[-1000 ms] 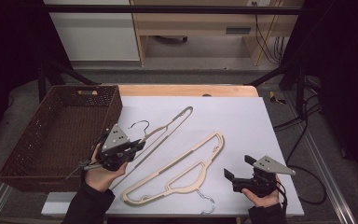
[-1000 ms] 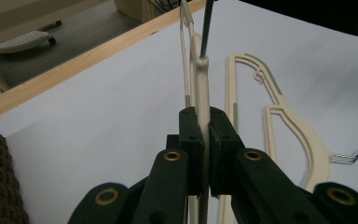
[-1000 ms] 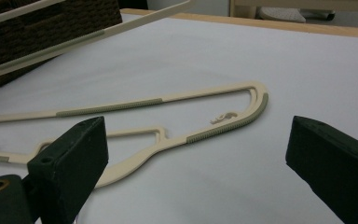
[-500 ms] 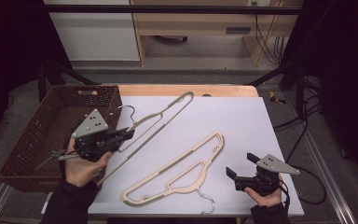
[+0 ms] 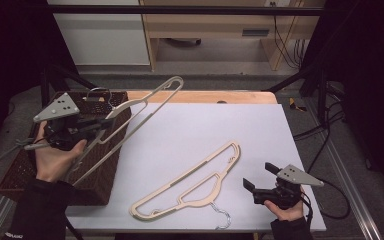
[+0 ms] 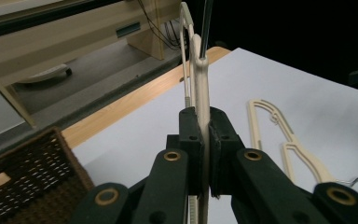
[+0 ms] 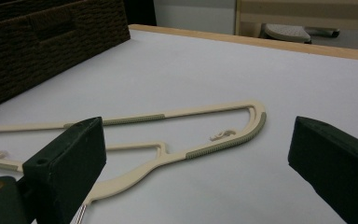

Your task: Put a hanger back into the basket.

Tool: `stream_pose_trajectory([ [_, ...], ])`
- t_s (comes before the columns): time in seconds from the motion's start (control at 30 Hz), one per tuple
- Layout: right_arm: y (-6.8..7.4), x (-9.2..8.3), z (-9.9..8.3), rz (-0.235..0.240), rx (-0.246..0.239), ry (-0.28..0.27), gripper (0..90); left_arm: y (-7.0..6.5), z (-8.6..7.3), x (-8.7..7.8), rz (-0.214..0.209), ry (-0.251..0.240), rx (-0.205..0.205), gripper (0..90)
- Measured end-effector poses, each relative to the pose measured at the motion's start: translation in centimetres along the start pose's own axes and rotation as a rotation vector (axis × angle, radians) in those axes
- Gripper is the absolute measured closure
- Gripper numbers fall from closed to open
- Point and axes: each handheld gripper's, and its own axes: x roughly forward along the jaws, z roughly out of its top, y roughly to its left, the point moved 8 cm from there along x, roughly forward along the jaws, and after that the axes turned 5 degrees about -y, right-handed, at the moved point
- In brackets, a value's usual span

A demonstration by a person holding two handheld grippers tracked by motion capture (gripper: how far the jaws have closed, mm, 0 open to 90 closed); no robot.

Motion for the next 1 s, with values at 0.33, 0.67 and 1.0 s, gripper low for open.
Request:
stream_pose_trajectory([
  [0.33, 0.0, 0.1, 0.0, 0.000, -0.006, 0.002, 4.5, 4.6, -2.0, -1.3, 0.070, 0.068, 0.036, 85.9],
  [0.67, 0.0, 0.2, -0.1, 0.000, -0.003, 0.008, 4.5, 8.9, -4.3, -2.9, 0.122, 0.102, 0.037, 85.9],
  [1.0, -0.1, 0.2, -0.2, -0.004, -0.006, 0.010, 4.5, 12.7, -6.4, -4.0, 0.188, 0.142, 0.005, 85.8],
])
